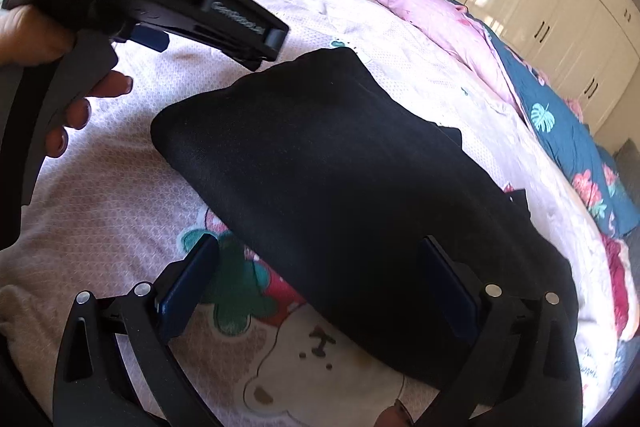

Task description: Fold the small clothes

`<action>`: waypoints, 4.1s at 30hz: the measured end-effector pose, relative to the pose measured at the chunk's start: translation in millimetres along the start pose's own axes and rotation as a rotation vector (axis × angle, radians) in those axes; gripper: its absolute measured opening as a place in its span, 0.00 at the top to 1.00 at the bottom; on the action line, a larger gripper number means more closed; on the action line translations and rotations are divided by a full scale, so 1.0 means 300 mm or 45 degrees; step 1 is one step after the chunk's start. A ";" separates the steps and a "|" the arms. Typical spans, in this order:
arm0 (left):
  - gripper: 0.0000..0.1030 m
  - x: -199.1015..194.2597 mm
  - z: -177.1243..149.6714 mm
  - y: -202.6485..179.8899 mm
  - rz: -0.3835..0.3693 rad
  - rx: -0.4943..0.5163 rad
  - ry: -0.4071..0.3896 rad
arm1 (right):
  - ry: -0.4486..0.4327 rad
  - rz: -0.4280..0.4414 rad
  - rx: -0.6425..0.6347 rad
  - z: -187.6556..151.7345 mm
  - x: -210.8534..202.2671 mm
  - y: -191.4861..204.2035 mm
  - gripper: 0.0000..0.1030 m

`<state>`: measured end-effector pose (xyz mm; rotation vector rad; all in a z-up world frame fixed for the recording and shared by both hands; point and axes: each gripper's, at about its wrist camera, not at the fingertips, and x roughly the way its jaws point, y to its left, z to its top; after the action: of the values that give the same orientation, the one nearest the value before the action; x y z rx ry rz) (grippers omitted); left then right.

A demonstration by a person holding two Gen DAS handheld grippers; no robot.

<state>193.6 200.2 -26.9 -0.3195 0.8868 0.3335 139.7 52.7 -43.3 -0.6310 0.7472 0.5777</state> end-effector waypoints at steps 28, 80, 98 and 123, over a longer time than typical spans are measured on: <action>0.09 0.138 0.094 -0.113 -0.275 -0.030 0.115 | -0.232 0.074 0.058 0.046 -0.041 -0.105 0.82; 0.91 -0.194 -0.037 -0.899 -0.716 0.218 0.048 | -0.315 -0.081 0.992 -0.436 -0.390 -0.604 0.90; 0.69 -0.046 -0.123 -1.108 -0.650 0.323 0.193 | -0.154 0.230 1.574 -0.661 -0.257 -0.780 0.89; 0.31 -0.068 -0.208 -0.748 -0.637 0.323 0.153 | -0.188 0.424 1.587 -0.577 -0.249 -1.051 0.22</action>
<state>230.3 -30.6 -17.6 -0.3162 0.9225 -0.2622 232.0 -298.4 12.4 0.6899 0.9109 0.3478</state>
